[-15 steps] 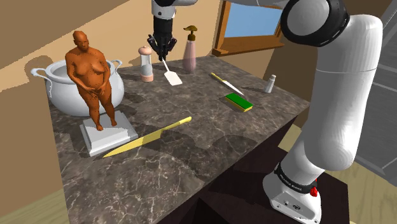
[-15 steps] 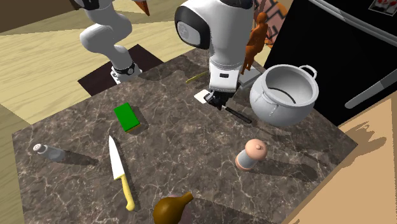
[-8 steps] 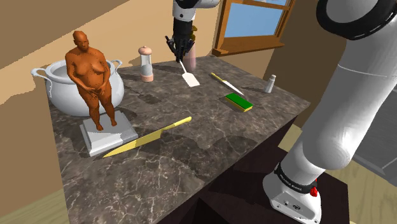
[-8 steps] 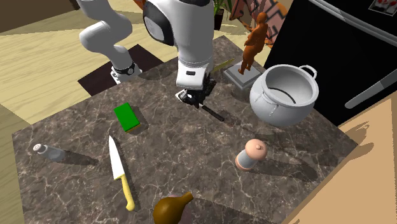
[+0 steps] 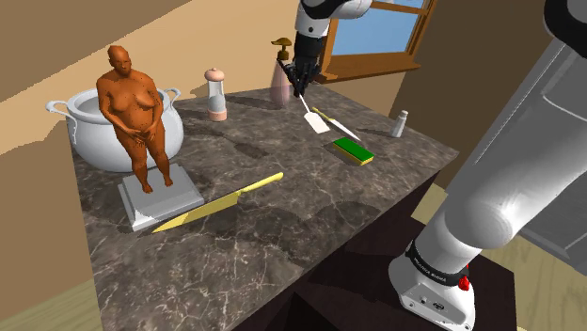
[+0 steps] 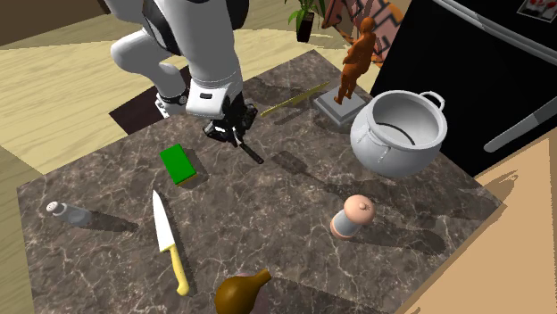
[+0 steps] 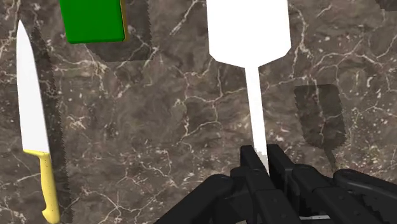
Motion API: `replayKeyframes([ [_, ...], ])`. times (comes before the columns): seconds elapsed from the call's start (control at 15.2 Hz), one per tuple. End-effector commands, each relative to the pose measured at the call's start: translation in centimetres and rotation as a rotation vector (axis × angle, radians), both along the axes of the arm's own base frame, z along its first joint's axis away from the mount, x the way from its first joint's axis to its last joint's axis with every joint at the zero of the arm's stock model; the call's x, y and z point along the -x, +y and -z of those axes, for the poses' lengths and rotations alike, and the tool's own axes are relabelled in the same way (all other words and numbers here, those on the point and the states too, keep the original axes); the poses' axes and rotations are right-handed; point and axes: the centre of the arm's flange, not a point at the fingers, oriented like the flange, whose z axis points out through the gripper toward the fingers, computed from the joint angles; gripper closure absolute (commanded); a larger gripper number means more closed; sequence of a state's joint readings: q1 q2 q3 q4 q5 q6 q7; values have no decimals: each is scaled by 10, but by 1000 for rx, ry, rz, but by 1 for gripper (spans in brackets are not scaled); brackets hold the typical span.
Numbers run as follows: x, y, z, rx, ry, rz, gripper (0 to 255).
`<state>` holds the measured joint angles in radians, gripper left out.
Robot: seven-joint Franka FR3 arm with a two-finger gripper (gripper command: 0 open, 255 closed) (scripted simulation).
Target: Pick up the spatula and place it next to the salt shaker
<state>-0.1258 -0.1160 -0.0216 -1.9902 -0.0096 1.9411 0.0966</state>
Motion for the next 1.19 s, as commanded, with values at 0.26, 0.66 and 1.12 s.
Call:
replayKeyframes([
  [0.26,64,-46,1,-1,1,-1,255],
  [0.66,128,-93,1,-1,1,-1,255],
  [1.12,203,-147,1,-1,1,-1,255],
])
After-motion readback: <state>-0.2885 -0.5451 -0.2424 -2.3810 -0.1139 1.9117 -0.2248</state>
